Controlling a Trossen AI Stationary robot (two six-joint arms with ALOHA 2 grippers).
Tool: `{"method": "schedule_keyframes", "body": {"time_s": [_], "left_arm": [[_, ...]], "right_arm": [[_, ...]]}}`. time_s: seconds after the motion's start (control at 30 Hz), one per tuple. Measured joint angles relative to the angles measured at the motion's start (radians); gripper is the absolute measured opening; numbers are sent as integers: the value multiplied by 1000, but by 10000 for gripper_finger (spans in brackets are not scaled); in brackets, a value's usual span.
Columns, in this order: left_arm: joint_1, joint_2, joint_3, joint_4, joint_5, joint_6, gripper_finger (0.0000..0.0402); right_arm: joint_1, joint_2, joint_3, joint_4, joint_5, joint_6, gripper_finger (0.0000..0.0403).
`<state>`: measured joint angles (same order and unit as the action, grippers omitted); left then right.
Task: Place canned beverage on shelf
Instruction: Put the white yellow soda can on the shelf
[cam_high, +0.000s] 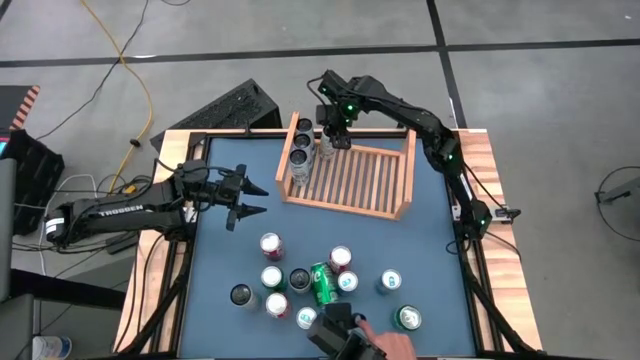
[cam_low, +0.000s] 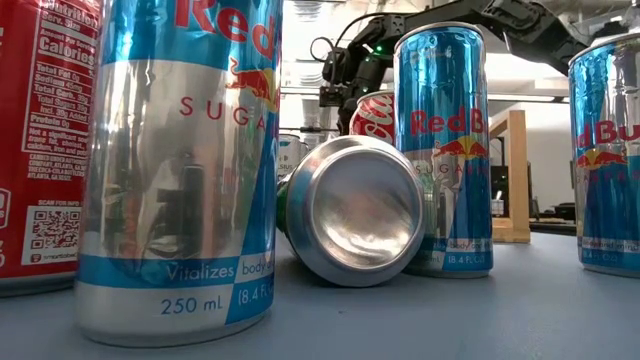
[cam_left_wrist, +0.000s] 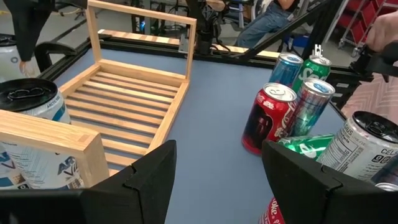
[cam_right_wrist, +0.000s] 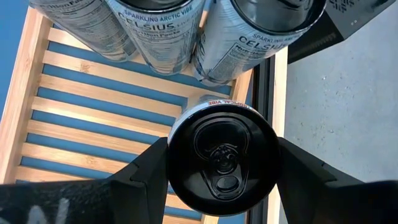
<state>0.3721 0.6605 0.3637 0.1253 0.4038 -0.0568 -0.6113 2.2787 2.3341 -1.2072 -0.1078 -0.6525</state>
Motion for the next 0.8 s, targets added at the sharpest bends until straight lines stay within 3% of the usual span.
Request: {"method": "schedule_keyframes", "body": {"time_s": [0.8], "left_arm": [[0, 0, 0, 0, 0, 9, 224]], "right_arm": [[2, 1, -2, 14, 1, -3, 255]]}}
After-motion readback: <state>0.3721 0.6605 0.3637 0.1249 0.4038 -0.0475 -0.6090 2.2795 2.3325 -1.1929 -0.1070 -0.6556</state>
